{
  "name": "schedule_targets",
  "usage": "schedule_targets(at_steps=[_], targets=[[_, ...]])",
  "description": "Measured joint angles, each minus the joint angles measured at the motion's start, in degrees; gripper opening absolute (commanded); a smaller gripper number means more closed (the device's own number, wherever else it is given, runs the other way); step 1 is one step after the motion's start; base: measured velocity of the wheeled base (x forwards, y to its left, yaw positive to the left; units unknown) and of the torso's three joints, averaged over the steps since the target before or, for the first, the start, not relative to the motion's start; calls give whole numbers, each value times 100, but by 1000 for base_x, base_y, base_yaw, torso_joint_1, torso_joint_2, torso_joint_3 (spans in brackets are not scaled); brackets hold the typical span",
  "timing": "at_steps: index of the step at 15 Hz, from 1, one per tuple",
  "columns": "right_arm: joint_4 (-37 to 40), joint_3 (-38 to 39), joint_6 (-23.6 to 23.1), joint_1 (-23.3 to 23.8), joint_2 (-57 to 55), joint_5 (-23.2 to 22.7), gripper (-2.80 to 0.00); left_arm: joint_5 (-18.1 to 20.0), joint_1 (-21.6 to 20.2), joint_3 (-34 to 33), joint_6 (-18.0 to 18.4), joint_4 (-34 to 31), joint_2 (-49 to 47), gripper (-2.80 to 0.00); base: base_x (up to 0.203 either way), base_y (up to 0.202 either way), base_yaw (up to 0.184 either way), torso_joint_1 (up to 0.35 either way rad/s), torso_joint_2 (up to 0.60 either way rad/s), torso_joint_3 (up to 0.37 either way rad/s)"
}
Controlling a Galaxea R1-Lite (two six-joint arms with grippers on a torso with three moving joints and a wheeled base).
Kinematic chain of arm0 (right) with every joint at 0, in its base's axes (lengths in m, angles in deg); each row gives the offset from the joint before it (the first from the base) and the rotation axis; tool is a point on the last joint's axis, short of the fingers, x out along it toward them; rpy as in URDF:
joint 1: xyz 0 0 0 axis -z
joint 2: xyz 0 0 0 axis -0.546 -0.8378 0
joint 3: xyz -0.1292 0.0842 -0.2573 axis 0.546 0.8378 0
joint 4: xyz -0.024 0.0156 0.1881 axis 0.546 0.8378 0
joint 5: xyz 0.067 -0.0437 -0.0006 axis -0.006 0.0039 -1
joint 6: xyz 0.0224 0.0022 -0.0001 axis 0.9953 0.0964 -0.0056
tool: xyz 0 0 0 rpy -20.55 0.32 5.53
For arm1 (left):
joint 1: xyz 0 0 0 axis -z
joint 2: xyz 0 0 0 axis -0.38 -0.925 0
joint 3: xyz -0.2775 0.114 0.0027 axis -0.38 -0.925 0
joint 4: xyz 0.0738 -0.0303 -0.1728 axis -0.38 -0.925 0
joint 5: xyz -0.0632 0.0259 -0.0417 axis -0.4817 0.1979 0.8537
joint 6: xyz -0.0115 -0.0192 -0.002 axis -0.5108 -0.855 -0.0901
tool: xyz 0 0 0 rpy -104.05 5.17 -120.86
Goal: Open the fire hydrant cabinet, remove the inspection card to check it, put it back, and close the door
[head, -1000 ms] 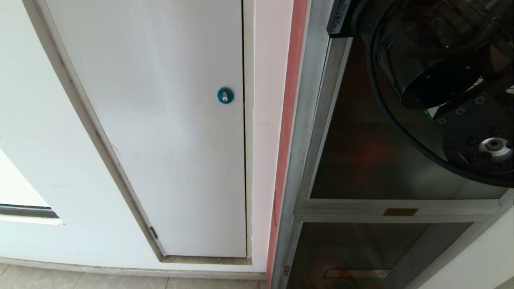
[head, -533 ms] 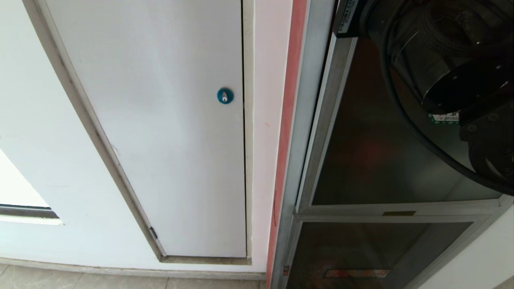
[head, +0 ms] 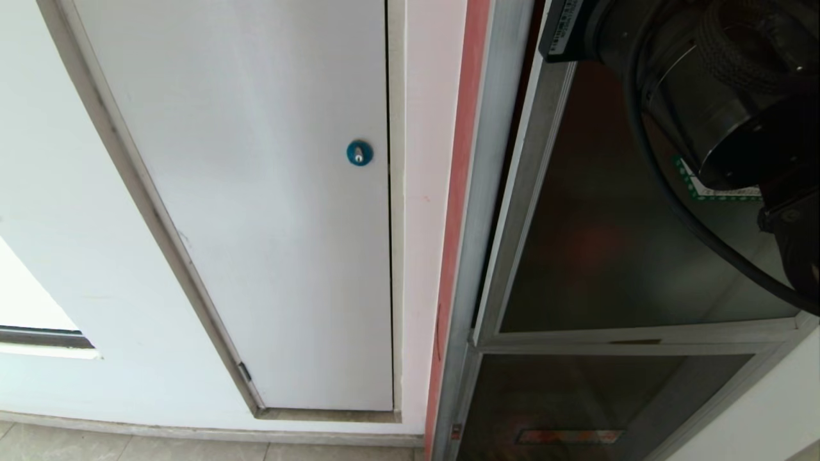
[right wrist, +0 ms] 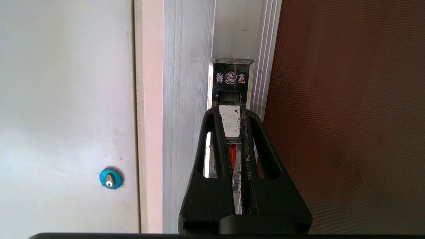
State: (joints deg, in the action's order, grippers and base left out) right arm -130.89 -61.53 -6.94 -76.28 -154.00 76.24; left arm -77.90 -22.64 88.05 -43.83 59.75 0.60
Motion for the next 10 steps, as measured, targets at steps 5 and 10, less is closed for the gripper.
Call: schedule_targets(at_steps=[5,10], targets=[[17,161,6,-5,85,20,-280,0,-2,0,2,0,0,-280,0,0,0,0,0,0],[12,344,6,-5,146,35,-280,-2,-2,0,0,0,0,-280,0,0,0,0,0,0]])
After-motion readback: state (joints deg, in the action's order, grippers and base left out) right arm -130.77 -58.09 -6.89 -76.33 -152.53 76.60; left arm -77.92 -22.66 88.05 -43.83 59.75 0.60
